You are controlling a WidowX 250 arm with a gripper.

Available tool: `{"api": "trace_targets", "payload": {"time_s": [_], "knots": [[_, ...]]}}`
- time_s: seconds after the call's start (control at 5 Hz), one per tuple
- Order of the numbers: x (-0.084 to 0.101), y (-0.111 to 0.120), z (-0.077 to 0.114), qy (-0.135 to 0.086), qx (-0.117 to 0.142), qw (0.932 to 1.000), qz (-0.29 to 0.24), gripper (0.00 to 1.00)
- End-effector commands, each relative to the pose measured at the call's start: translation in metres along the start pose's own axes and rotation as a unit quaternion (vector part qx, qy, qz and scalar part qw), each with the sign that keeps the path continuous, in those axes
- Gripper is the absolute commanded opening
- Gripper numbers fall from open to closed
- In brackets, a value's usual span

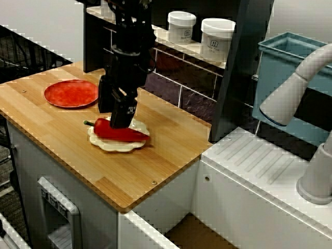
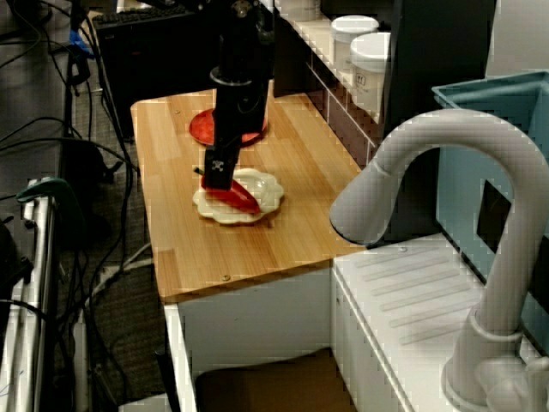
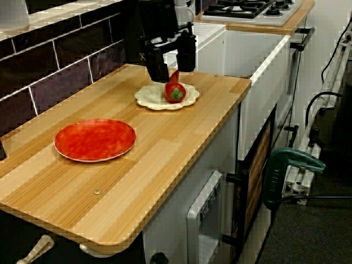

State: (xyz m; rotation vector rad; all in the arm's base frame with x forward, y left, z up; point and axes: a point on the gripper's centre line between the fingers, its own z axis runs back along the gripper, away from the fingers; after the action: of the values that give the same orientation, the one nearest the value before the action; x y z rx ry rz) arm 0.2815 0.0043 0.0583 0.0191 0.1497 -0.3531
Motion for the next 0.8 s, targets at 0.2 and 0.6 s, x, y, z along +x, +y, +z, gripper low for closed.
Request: {"api": "trace_targets", "payload": {"time_s": [0.2,0.6], "knots": [[-0.0069,0.0028,0.0024,-0.047,0.028,0.9843,-0.168,1.0],[-0.0068,0.0064,-0.005,-0.043,0.033,0.9844,-0.167,1.0]]}}
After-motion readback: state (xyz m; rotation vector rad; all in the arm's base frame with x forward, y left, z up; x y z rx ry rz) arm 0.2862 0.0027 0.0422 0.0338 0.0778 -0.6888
